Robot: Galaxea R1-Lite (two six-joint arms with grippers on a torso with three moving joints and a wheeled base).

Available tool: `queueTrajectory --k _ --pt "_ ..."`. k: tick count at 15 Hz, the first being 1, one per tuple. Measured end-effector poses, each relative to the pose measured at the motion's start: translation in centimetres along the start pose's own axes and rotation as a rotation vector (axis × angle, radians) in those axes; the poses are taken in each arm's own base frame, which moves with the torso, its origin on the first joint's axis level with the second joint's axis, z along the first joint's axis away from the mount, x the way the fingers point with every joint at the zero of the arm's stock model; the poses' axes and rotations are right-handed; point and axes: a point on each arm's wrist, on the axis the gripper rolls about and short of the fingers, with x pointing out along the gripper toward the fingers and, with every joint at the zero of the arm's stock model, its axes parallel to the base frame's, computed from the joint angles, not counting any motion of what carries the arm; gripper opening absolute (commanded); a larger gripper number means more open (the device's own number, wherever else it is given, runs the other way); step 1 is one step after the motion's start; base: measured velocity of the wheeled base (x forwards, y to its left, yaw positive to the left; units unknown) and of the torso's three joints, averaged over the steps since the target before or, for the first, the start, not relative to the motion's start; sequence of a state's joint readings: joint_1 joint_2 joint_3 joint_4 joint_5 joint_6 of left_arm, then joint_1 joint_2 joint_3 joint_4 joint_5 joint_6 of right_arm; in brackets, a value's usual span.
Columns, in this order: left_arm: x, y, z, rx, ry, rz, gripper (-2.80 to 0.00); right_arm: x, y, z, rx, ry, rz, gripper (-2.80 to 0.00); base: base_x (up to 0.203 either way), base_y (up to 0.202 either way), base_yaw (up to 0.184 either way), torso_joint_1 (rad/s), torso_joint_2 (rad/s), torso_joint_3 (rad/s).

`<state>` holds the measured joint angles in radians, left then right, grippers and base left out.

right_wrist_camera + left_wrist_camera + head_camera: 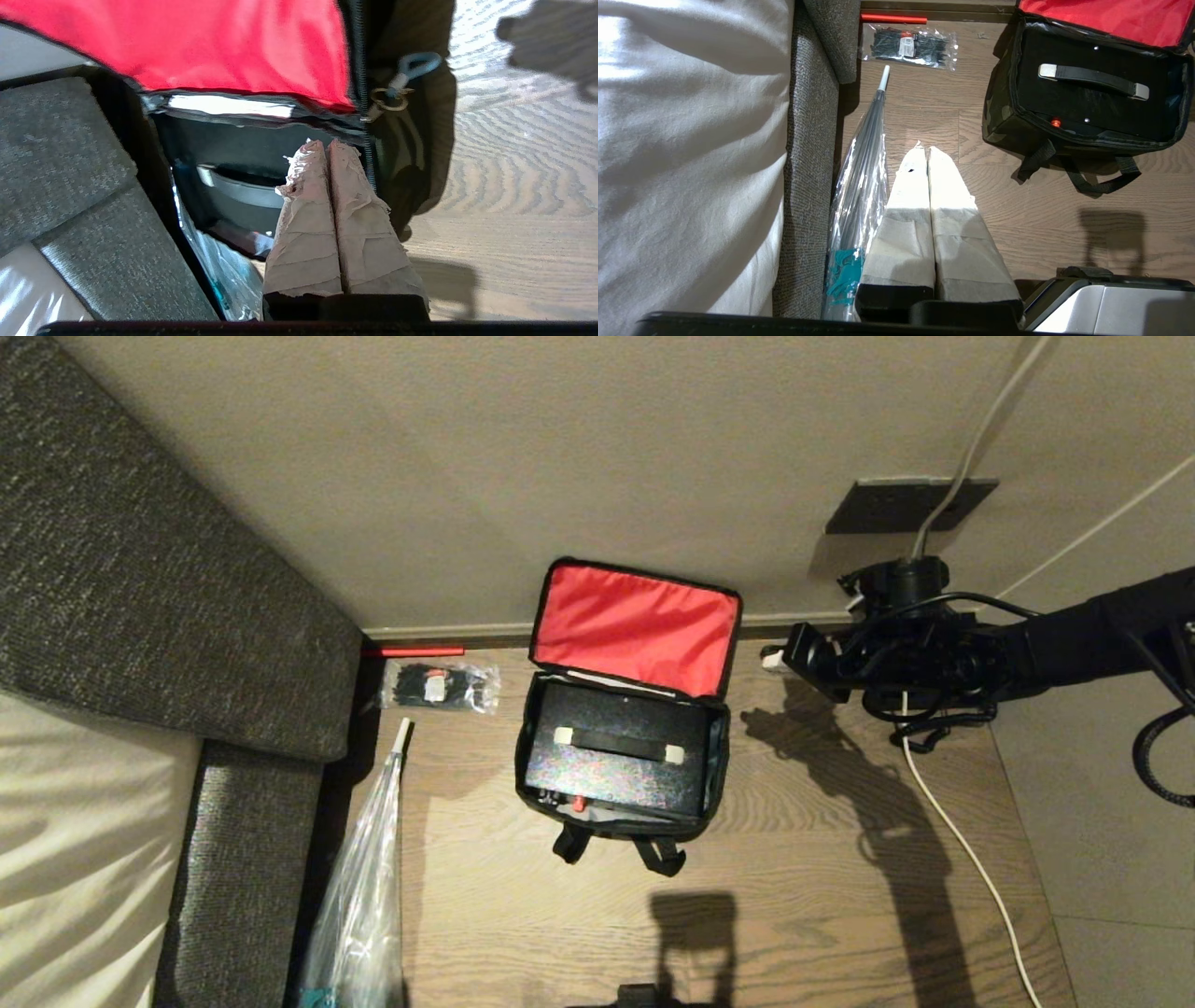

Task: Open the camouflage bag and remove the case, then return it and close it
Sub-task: Close the top of the storage box

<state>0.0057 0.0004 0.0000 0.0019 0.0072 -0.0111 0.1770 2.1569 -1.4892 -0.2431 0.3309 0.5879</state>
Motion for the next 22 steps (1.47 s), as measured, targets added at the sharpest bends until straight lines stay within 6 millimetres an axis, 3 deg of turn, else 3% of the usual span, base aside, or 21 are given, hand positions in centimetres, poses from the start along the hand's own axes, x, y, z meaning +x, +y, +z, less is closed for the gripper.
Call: queueTrajectory --k 14,22 --pt "0.0 0.0 0.0 -0.003 0.0 0.001 -2.8 0.0 0.1 0.0 -0.005 -0.001 0.002 -2.8 0.0 0.0 0.0 0.002 0.0 -0.155" --pt "0.0 0.0 0.0 0.013 0.0 -0.001 -2.8 -0.3 0.7 0.9 -0.015 -0.053 0.003 -2.8 0.0 0.0 0.0 0.001 0.0 -0.02"
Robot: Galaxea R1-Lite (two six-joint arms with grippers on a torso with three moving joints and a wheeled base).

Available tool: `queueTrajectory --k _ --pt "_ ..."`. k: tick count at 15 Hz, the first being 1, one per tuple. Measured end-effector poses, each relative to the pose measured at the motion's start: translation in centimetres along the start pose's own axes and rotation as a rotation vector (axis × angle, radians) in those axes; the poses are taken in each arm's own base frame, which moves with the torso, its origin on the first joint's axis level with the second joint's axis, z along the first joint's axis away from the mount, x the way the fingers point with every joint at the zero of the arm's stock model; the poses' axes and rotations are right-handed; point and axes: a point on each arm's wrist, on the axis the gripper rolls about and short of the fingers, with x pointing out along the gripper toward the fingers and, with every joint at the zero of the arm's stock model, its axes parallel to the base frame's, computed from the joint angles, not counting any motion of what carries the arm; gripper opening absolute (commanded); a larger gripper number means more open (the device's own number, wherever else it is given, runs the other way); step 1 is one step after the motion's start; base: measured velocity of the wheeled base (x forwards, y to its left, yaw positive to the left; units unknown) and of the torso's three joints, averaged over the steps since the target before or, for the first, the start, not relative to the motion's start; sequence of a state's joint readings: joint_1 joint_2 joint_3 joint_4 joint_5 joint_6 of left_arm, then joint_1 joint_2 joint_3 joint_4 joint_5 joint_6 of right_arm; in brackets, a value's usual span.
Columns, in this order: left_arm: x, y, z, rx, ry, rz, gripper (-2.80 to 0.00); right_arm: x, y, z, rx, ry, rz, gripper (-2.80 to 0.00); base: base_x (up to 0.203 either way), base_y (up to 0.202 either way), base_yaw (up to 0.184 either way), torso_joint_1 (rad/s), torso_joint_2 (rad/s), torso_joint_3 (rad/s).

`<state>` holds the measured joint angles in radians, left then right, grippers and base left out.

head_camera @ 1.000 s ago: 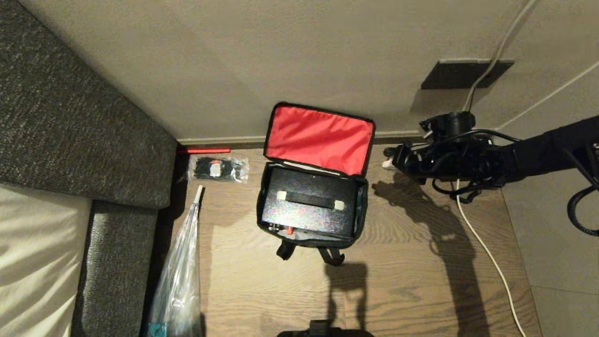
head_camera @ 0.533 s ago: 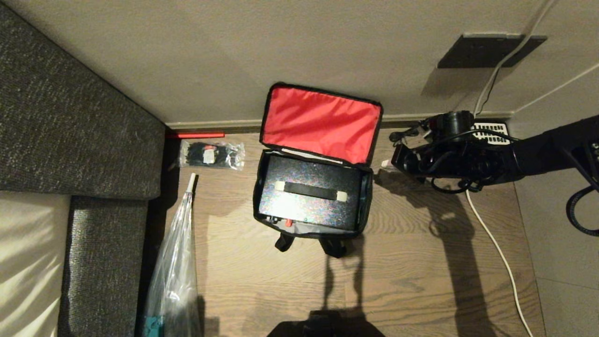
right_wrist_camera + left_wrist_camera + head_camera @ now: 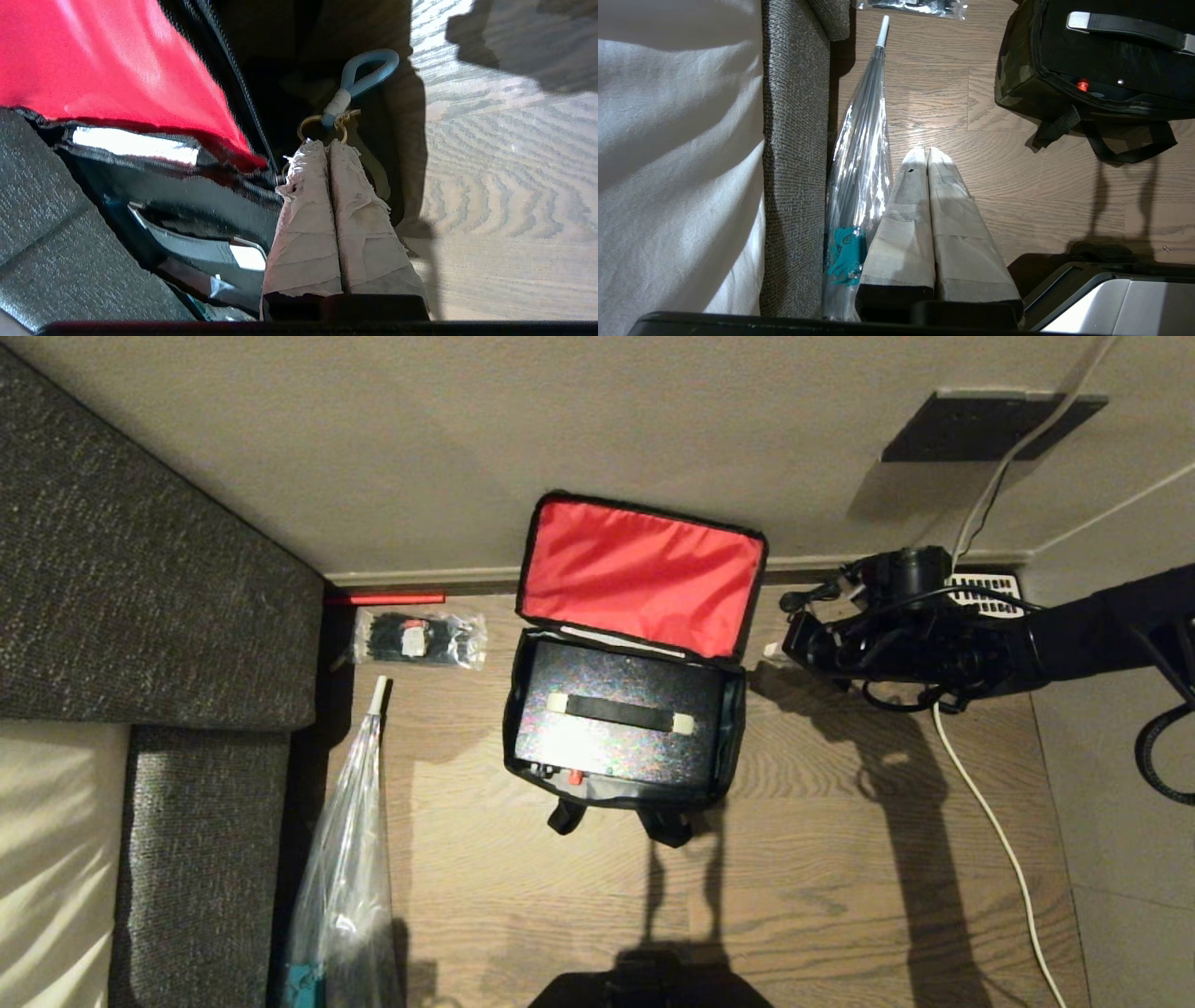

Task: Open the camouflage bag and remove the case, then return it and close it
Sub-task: Close the top of the storage box

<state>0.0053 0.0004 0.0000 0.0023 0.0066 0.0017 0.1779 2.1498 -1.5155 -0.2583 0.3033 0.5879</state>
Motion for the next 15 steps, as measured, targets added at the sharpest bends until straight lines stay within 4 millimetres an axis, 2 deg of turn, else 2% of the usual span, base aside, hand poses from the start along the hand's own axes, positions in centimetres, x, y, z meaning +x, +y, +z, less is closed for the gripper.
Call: queueTrajectory --k 5,6,9,12,15 --pt "0.0 0.0 0.0 0.0 0.0 0.0 -2.8 0.9 0.5 0.6 -0.003 -0.093 -0.082 -2.8 0.0 0.0 0.0 0.0 0.0 0.0" --pt "0.0 0.0 0.0 0.0 0.0 0.0 -2.8 0.8 0.5 0.6 0.004 -0.097 -0.082 0.0 0.0 0.0 0.0 0.0 0.0 0.0" --pt "0.0 0.0 0.0 0.0 -0.001 0.0 -2.8 0.9 1.0 0.9 0.07 -0.132 -0.05 0.0 0.0 0.0 0.0 0.0 0.0 0.0" --pt "0.0 0.0 0.0 0.0 0.0 0.0 -2.8 0.6 2.1 2.5 0.131 -0.179 0.016 0.0 0.0 0.0 0.0 0.0 0.0 0.0" --pt "0.0 0.0 0.0 0.0 0.0 0.0 -2.8 0.0 2.2 3.5 0.184 -0.177 0.077 0.0 0.0 0.0 0.0 0.0 0.0 0.0"
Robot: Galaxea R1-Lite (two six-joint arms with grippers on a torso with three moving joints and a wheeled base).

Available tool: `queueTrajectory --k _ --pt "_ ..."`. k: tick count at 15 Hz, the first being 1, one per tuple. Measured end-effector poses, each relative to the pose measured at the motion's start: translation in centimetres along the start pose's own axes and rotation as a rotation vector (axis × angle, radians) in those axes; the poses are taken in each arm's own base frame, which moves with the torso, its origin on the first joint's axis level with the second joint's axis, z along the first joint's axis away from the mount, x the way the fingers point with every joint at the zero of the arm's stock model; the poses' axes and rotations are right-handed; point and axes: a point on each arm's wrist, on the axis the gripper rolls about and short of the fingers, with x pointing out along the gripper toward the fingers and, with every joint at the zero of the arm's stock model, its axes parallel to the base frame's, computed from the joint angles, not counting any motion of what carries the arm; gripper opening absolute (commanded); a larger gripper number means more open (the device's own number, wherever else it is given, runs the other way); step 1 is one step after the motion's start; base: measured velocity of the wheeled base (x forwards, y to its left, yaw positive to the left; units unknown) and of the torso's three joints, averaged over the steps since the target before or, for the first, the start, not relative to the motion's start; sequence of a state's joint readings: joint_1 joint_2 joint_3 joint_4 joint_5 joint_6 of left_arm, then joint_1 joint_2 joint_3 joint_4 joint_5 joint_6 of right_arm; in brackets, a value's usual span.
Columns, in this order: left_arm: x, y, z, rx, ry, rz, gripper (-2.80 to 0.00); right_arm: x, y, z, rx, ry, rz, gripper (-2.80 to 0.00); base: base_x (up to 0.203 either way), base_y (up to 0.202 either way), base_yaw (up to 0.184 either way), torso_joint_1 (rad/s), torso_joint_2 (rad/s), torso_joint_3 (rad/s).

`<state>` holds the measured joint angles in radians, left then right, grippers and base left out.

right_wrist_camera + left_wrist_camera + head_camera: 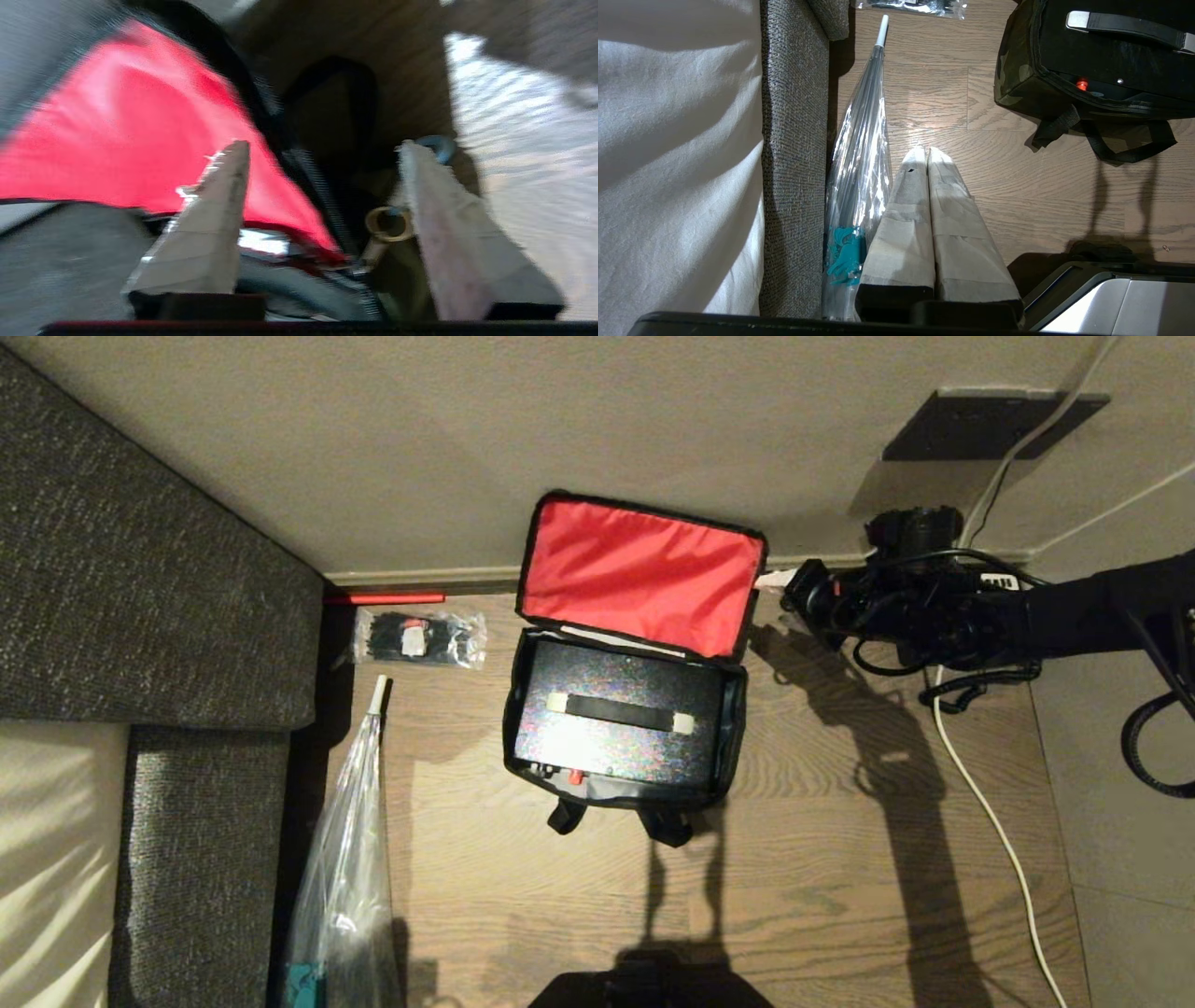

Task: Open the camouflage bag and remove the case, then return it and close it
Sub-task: Close the top of the storage box

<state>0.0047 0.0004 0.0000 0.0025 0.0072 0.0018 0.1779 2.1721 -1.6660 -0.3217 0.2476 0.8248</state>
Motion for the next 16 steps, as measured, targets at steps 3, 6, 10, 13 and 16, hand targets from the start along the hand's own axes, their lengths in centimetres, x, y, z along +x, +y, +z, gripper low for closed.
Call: queueTrajectory --k 3,6,10,13,16 --pt "0.0 0.0 0.0 0.0 0.0 0.0 -2.8 -0.6 0.5 1.1 0.096 -0.004 0.101 0.0 0.0 0.0 0.0 0.0 0.0 0.0" --pt "0.0 0.0 0.0 0.0 -0.001 0.0 -2.8 -0.7 0.7 1.6 0.174 -0.032 0.204 0.0 0.0 0.0 0.0 0.0 0.0 0.0" --pt "0.0 0.0 0.0 0.0 -0.001 0.0 -2.8 0.2 0.3 1.1 0.171 -0.052 0.25 0.0 0.0 0.0 0.0 0.0 0.0 0.0" --pt "0.0 0.0 0.0 0.0 -0.001 0.0 -2.8 1.1 -0.2 0.8 0.147 -0.075 0.291 0.0 0.0 0.0 0.0 0.0 0.0 0.0" --pt "0.0 0.0 0.0 0.0 -0.001 0.0 -2.8 1.6 -0.4 0.4 0.129 -0.112 0.354 0.0 0.0 0.0 0.0 0.0 0.0 0.0"
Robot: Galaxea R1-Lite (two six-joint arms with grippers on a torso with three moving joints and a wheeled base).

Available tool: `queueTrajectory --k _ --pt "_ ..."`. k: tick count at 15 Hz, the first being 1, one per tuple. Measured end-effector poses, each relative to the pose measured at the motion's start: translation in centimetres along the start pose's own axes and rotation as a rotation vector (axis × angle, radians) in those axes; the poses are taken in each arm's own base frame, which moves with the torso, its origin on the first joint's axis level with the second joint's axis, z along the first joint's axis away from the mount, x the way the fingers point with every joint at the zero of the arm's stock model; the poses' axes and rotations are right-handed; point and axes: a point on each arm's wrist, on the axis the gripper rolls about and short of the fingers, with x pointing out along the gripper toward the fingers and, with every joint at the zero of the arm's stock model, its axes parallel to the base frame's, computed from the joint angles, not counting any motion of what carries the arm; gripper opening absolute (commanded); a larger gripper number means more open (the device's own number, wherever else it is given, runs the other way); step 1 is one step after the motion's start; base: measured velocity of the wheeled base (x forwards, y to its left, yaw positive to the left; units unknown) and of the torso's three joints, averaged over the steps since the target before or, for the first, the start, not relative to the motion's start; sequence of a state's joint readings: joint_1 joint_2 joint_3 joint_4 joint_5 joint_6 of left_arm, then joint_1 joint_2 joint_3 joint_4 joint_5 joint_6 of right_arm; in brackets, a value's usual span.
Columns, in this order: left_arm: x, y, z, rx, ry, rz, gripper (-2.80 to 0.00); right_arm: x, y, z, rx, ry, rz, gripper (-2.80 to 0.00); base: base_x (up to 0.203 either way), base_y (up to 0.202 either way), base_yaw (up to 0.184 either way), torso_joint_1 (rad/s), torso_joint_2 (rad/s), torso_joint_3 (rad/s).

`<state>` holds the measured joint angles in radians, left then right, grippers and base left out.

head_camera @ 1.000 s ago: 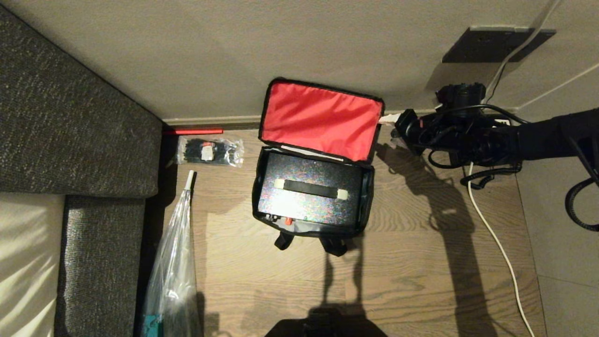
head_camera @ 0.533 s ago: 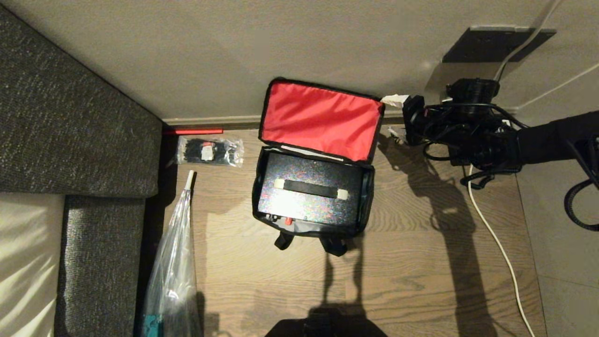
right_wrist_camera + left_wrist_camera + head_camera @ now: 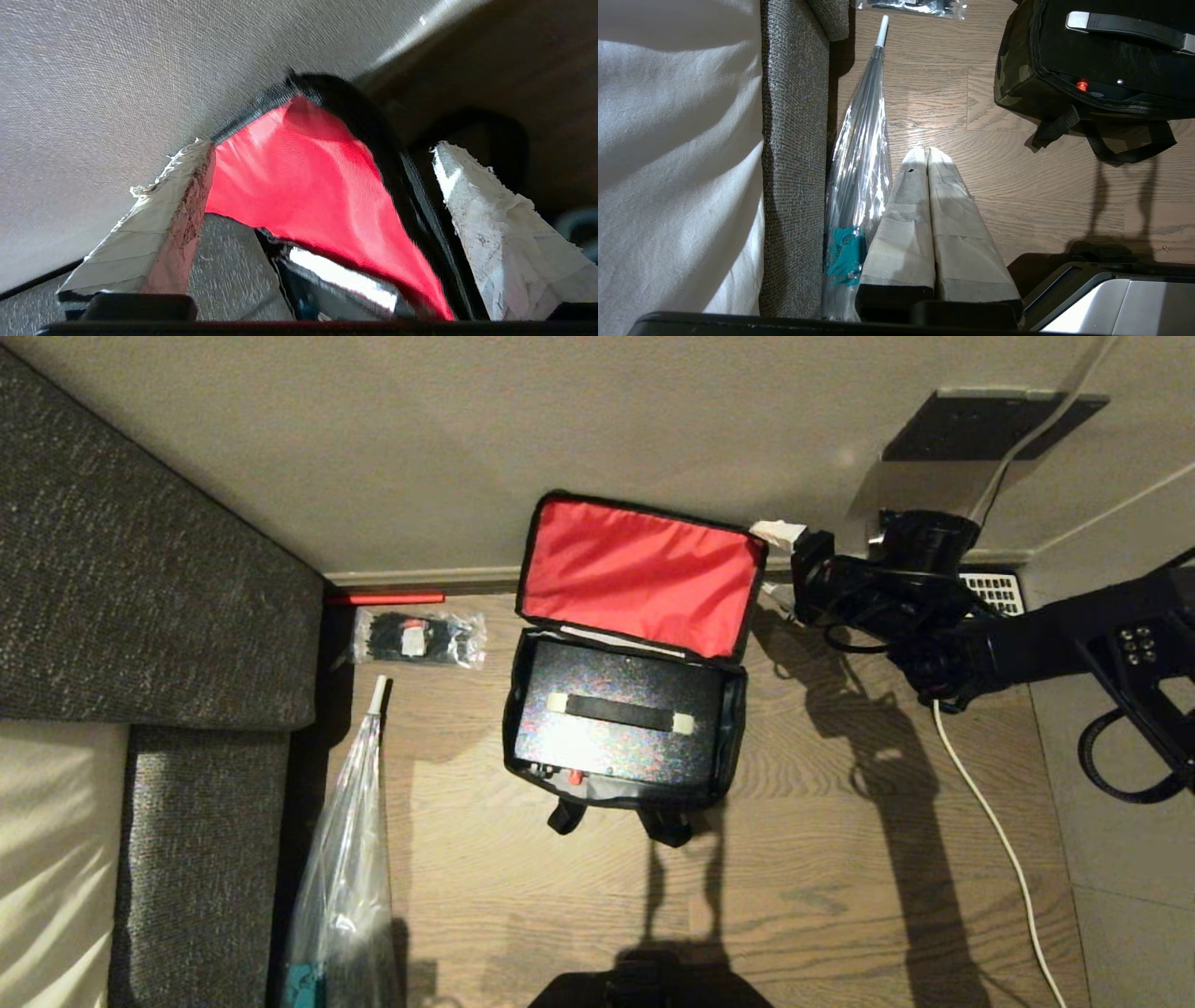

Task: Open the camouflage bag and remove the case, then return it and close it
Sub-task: Close the top of the storage box

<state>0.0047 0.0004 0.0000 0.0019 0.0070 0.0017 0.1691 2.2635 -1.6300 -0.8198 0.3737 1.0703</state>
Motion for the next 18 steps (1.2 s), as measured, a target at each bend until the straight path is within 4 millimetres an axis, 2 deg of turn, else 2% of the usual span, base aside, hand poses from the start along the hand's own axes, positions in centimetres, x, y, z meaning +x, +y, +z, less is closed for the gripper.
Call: queueTrajectory --k 8,9,18 --pt "0.0 0.0 0.0 0.0 0.0 -0.001 -2.8 0.7 -0.8 -2.4 -0.01 -0.008 0.071 0.0 0.0 0.0 0.0 0.0 0.0 0.0" --pt "0.0 0.0 0.0 0.0 0.0 -0.001 -2.8 0.7 -0.8 -2.5 -0.009 -0.009 0.071 -2.8 0.0 0.0 0.0 0.0 0.0 0.0" --pt "0.0 0.0 0.0 0.0 0.0 -0.001 -2.8 0.5 -0.1 -2.9 -0.04 -0.024 0.124 -2.8 0.0 0.0 0.0 0.0 0.0 0.0"
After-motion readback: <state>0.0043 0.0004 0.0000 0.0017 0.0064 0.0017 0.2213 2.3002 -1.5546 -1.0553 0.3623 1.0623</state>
